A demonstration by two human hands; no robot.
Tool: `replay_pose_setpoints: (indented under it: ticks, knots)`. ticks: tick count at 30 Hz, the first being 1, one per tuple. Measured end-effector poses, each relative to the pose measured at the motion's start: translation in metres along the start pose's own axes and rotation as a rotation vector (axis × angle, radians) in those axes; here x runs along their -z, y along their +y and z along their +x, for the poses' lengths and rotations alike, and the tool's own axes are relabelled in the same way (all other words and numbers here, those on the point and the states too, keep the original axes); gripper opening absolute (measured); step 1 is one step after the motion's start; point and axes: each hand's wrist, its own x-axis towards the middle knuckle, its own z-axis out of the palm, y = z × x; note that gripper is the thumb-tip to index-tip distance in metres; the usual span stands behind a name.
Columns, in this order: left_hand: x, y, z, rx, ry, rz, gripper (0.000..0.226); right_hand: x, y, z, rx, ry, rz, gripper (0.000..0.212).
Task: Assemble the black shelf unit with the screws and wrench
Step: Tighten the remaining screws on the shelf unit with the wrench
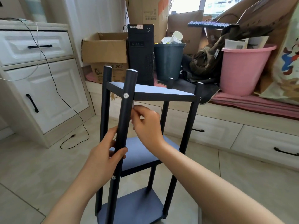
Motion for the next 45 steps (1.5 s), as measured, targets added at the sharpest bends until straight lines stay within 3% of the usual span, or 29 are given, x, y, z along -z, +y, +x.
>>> replay_pose_setpoints:
  ticks: [5,10,24,45]
  knots:
    - [0.001,0.0,-0.004,0.02,0.012,-0.016,0.067,0.028,-0.003,-0.004,-0.037,-0.193,-0.141,0.018]
    - [0.001,0.001,-0.006,0.023,0.021,-0.029,0.071,0.041,-0.011,0.001,-0.024,-0.19,-0.168,0.019]
    - [0.004,0.003,-0.006,0.02,0.038,-0.034,0.072,0.022,-0.022,0.007,0.035,-0.07,-0.132,0.019]
    - [0.003,-0.006,-0.002,0.036,0.045,-0.015,0.068,-0.035,0.01,0.018,0.132,0.248,-0.021,0.023]
